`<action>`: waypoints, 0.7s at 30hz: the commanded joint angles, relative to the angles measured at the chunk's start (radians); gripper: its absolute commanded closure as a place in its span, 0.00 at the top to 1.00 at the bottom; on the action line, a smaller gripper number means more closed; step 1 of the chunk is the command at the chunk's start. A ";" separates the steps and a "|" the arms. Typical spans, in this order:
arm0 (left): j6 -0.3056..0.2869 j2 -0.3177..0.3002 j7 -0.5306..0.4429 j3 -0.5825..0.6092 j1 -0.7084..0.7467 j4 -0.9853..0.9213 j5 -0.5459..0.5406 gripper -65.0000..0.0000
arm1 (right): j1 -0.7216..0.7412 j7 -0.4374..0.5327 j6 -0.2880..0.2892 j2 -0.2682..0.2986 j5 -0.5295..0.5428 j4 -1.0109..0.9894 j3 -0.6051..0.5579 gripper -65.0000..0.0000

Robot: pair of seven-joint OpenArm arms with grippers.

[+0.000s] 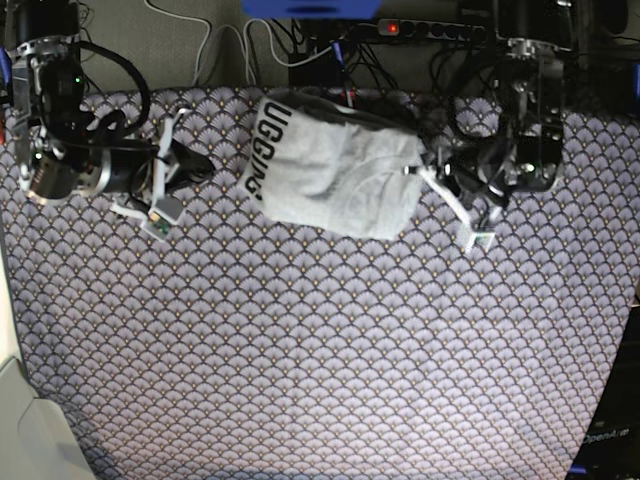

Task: Fold the T-shirt properly
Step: 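Move both grippers to opposite sides of the grey bundle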

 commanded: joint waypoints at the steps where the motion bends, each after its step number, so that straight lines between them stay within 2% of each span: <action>1: 0.000 0.002 -0.013 0.000 -0.031 -0.009 -0.008 0.00 | 0.014 0.016 0.007 0.009 0.014 0.017 0.005 0.00; 3: 0.000 0.018 -0.005 -0.002 -0.071 -0.046 -0.008 0.00 | 0.015 0.017 0.007 0.009 0.014 0.013 0.003 0.00; 6: 0.000 0.010 0.062 -0.005 -0.087 -0.058 -0.008 0.00 | 0.037 0.017 0.007 0.015 0.013 0.008 0.005 0.00; 9: -0.004 -0.060 0.120 0.000 -0.054 -0.043 -0.013 0.00 | 0.044 0.016 0.007 0.043 0.013 0.008 0.007 0.00; 15: -0.006 -0.175 0.120 -0.005 0.084 0.087 -0.014 0.00 | 0.077 0.017 0.007 0.071 0.011 0.008 0.007 0.00; 19: -0.006 -0.166 0.120 0.007 0.110 0.097 -0.014 0.00 | 0.109 0.016 0.007 0.066 0.011 0.008 0.003 0.00; 21: -0.006 -0.128 0.120 0.046 0.107 0.081 -0.008 0.00 | 0.115 0.016 0.007 0.065 0.011 0.007 0.003 0.00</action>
